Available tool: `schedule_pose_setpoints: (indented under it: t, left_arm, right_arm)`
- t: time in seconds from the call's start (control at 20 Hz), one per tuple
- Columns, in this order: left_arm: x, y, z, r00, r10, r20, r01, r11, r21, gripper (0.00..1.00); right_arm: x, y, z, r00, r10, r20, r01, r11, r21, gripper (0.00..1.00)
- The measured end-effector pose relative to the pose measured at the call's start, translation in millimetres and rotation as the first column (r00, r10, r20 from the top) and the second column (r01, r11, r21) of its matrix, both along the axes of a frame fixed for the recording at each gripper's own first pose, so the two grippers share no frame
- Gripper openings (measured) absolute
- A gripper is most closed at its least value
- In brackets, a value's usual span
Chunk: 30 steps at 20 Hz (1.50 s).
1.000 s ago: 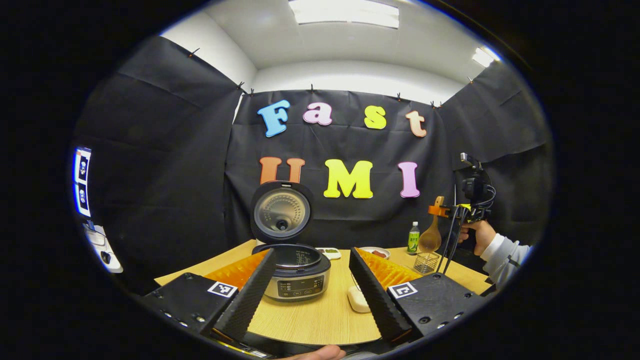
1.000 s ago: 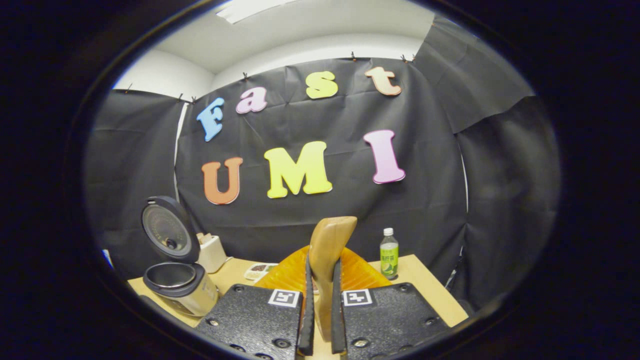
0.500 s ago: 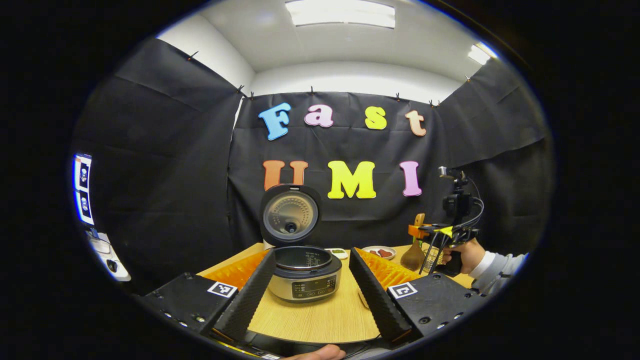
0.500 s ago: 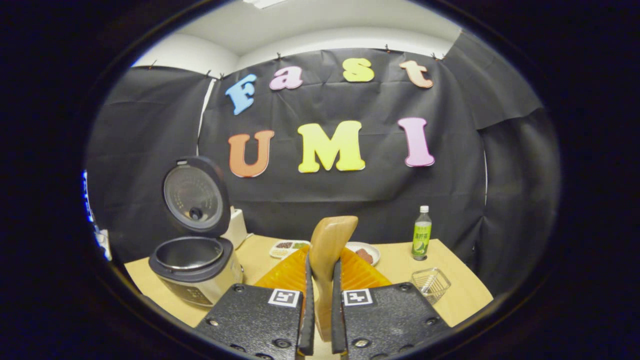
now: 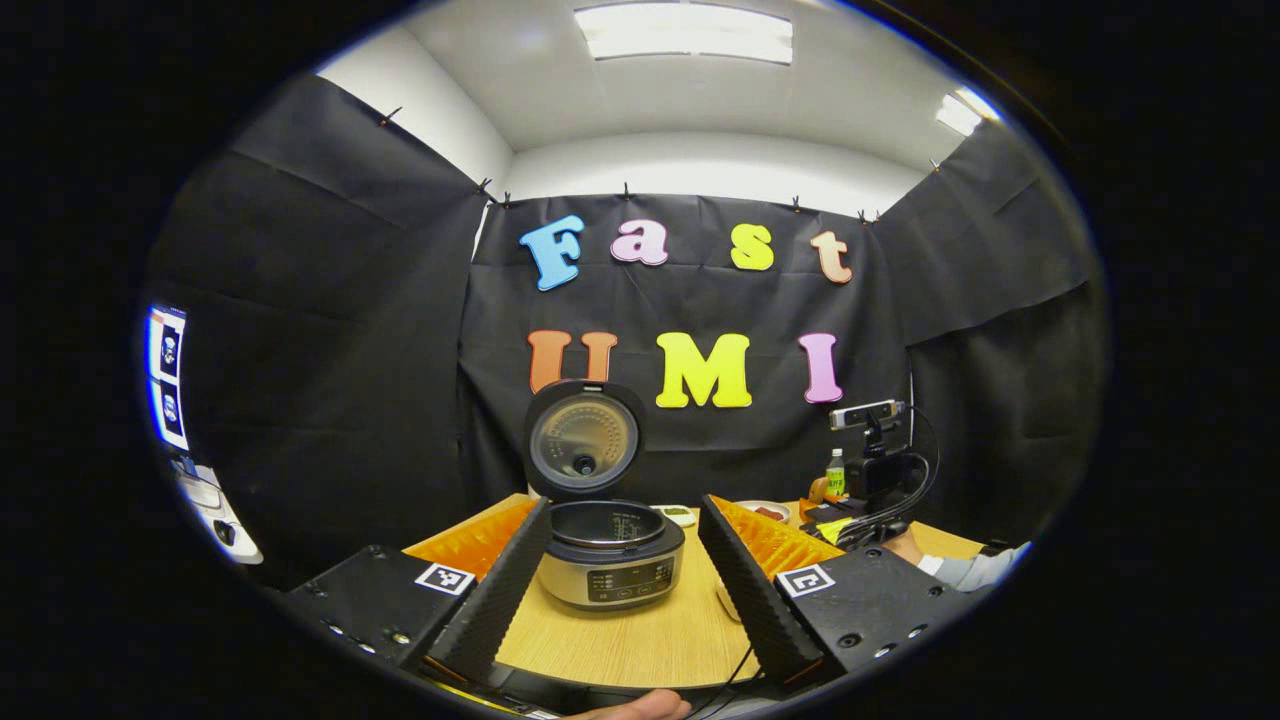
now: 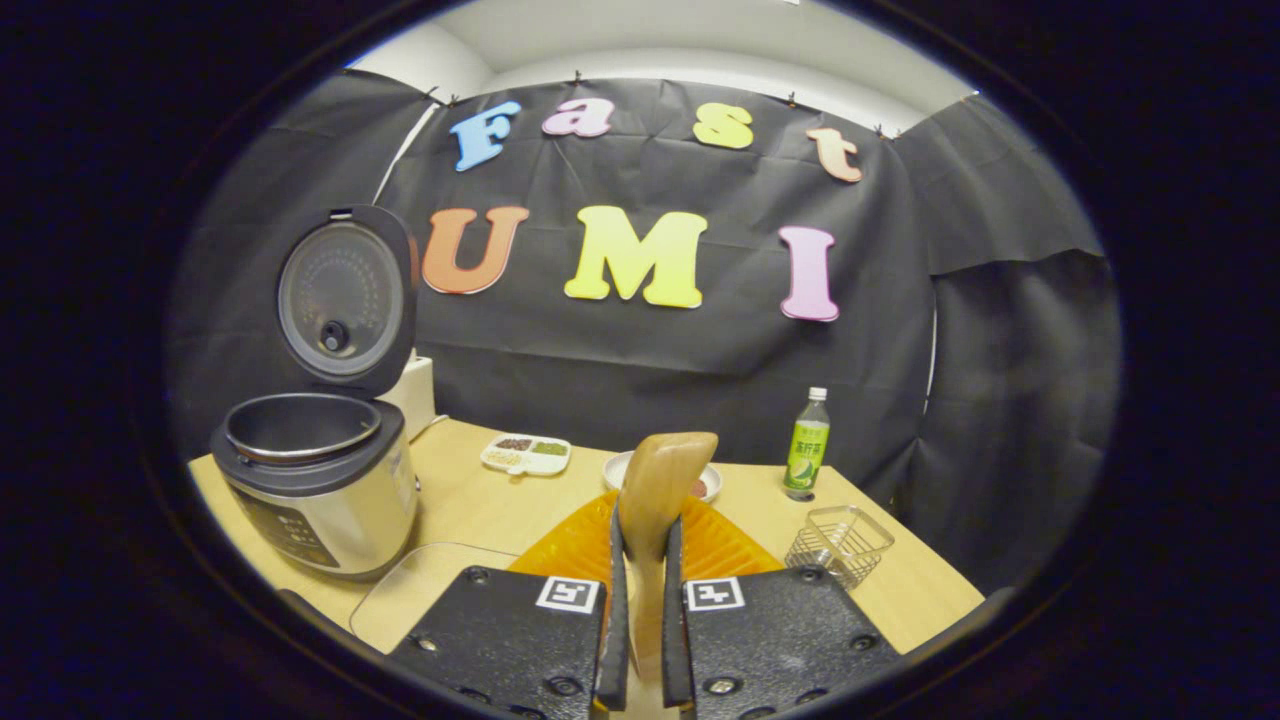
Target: Close the left gripper, press the button to open the rice cooker; take a wooden spoon from the chopstick holder with the right hand, scoop a spoonful of rice and pour it into the rice cooker, then put the wooden spoon back into the chopstick holder.
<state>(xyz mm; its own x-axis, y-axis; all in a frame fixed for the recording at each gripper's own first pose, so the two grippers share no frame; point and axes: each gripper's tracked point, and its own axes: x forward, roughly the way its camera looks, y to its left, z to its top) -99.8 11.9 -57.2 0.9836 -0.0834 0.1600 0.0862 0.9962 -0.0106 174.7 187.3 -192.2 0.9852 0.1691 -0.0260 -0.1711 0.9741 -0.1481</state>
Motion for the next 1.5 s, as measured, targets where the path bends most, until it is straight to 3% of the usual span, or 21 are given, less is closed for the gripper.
schedule_pose_setpoints:
  t: [0.1,0.35,0.55,0.85,1.15,1.3,1.5]
  left_arm:
    - [3,-4,0,1.0,-0.006,-0.003,0.006,1.0,-0.001,0.94]
    - [3,-3,-2,1.0,0.0,-0.008,0.0,1.0,0.01,0.94]
    - [-1,1,-4,1.0,0.003,-0.018,-0.003,1.0,0.004,0.94]
    - [0,1,-7,1.0,-0.002,-0.019,0.002,1.0,0.0,0.94]
    - [6,-7,-10,0.999,-0.009,-0.031,0.01,1.0,0.024,0.94]
    - [11,-6,-13,0.999,-0.005,-0.039,0.006,1.0,0.024,0.94]
    - [14,2,-17,0.999,0.02,-0.048,-0.02,1.0,0.015,0.94]
  right_arm:
    - [-6,5,-6,1.0,0.002,0.012,-0.001,1.0,-0.03,0.18]
    - [-33,13,-26,0.994,-0.007,-0.106,0.01,1.0,0.025,0.18]
    - [-45,9,-36,0.965,0.022,-0.263,0.023,0.986,0.167,0.18]
    - [-44,11,-36,0.918,0.148,-0.368,0.007,0.921,0.389,0.17]
    - [-40,17,-38,0.85,0.29,-0.44,0.022,0.815,0.579,0.17]
    - [-38,11,-41,0.807,0.358,-0.469,0.072,0.73,0.68,0.16]
    - [-37,5,-46,0.758,0.443,-0.48,0.159,0.588,0.793,0.15]
